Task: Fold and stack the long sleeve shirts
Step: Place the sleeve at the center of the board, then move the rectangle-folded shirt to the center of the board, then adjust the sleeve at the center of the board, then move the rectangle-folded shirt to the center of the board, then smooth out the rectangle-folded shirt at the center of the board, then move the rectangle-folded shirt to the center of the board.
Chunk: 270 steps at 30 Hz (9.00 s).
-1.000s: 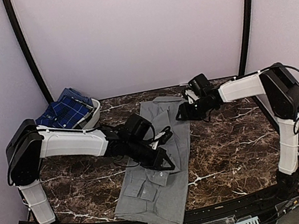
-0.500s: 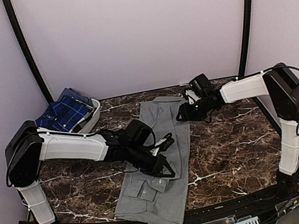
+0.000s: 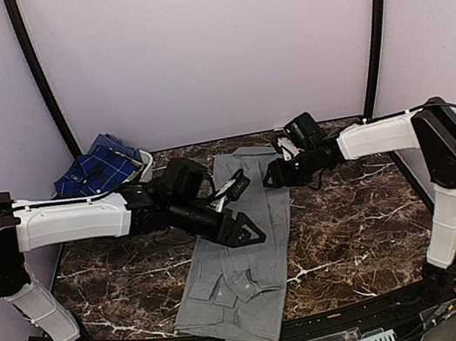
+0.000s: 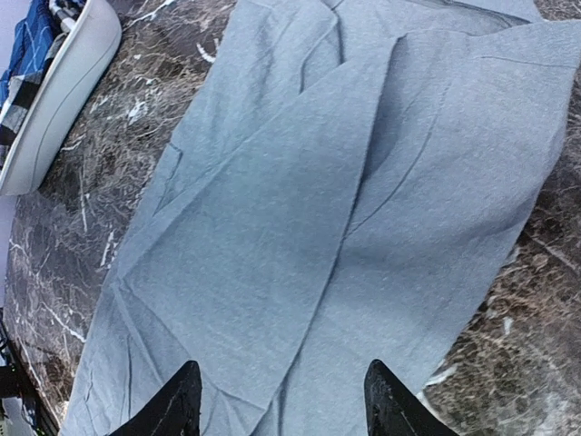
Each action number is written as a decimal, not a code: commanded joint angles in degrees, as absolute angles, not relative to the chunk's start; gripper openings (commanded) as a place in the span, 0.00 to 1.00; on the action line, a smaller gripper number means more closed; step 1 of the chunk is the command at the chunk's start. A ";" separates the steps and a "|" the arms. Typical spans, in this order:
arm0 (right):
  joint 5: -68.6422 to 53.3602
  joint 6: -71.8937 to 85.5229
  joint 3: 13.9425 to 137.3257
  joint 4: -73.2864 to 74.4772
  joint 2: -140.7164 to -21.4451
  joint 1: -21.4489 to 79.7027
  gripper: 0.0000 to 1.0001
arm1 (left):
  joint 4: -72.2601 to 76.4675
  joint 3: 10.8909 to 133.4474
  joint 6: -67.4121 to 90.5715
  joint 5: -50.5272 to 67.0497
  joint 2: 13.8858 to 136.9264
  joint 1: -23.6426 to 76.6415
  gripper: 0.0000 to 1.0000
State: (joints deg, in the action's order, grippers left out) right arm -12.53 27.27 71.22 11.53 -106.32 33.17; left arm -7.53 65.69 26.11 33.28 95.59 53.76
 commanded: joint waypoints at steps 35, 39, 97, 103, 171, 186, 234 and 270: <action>-7.04 19.79 85.49 19.35 -125.35 34.25 0.28 | -8.22 74.17 39.48 18.90 111.38 47.29 0.37; -5.92 17.77 94.67 22.35 -129.39 33.31 0.31 | -8.48 79.16 39.74 19.74 114.77 46.54 0.37; -13.81 51.13 36.12 -20.17 -89.78 51.94 0.88 | -6.96 67.95 50.63 17.75 100.56 46.76 0.52; -13.07 51.34 37.21 -24.00 -91.51 52.07 0.88 | -6.71 68.22 50.23 17.68 100.27 46.68 0.52; -18.87 42.10 32.67 13.54 -72.53 51.16 0.35 | -20.43 44.41 51.56 26.91 87.00 53.59 0.33; -21.21 36.44 54.37 -1.50 -93.12 39.19 0.35 | -13.38 75.55 33.39 21.82 105.24 37.83 0.32; -25.79 43.72 33.92 -6.02 -86.21 41.75 0.46 | -6.10 55.98 37.68 28.86 96.71 30.06 0.42; -23.67 57.57 27.92 -26.83 -92.46 42.93 0.33 | 0.61 45.46 48.32 30.67 101.23 38.16 0.27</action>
